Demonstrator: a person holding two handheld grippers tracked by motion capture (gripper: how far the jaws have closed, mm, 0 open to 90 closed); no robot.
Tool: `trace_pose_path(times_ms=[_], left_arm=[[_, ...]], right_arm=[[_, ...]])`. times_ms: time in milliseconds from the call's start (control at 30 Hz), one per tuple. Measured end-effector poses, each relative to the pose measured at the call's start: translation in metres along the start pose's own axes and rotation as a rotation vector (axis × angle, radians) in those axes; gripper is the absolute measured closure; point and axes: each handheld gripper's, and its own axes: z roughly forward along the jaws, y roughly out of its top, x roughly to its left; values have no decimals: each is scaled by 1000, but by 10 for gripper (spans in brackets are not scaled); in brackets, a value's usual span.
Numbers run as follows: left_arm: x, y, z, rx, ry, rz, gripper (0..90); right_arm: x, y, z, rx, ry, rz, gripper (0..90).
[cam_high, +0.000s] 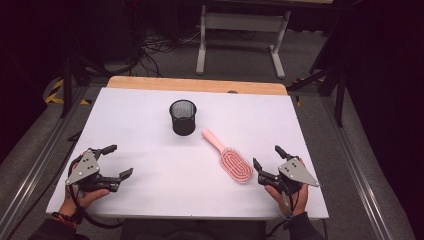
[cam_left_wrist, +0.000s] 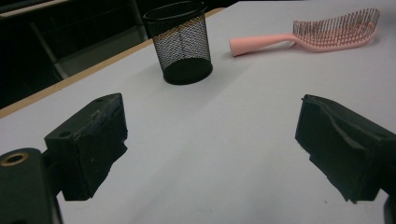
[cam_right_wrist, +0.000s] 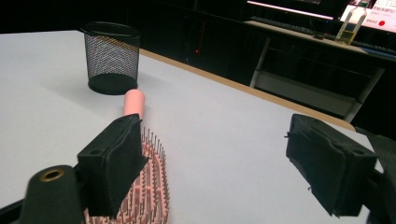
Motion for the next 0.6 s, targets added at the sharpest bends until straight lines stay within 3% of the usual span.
trace_pose_path(times_ms=[267,600], left_arm=[[-3,1,-1,10,-4,15,91],[-2,-4,-1,39,-3,35,86]], right_arm=[[-2,1,-2,11,-9,26,207],[3,2,7,23,18,-7,255]])
